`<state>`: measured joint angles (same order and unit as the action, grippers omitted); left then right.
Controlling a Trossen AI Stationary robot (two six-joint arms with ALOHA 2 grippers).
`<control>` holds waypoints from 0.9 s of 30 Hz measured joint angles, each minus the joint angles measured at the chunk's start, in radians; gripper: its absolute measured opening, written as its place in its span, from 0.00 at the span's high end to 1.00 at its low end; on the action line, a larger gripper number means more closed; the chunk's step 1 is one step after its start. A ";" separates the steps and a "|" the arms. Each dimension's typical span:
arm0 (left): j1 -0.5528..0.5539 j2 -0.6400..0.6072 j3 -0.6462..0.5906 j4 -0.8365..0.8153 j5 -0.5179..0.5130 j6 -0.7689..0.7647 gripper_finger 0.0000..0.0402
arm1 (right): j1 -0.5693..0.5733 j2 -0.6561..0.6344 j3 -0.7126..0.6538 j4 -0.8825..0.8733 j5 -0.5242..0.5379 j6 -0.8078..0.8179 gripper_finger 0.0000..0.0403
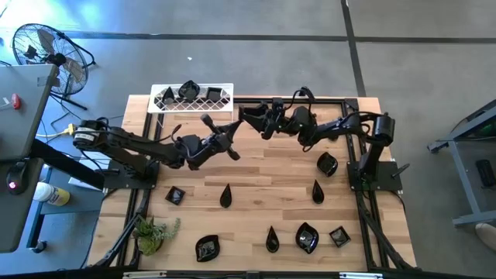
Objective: Pick & Place Mini shaped plates
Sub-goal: Stack the square plate on top of the square plate on the shelf
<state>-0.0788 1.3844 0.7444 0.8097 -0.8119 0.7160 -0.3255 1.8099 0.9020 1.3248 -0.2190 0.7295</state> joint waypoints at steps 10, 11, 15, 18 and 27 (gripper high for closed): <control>0.000 -0.026 0.000 -0.094 0.009 -0.014 1.00 | -0.015 0.000 0.000 -0.043 -0.027 -0.059 0.37; 0.000 -0.026 0.000 -0.095 0.008 -0.014 1.00 | -0.015 0.000 0.000 -0.047 -0.027 -0.064 0.37; 0.000 -0.026 0.000 -0.109 -0.011 -0.013 1.00 | -0.015 0.000 0.000 -0.068 -0.027 -0.081 0.37; 0.000 -0.026 0.000 -0.111 -0.017 -0.013 1.00 | -0.016 0.000 0.000 -0.070 -0.028 -0.099 0.37; 0.000 -0.035 0.000 -0.133 -0.017 -0.032 1.00 | -0.016 0.000 0.000 -0.072 -0.058 -0.121 0.37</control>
<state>-0.0788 1.3499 0.7441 0.6763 -0.8288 0.6838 -0.3412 1.8095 0.9020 1.2530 -0.2765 0.6083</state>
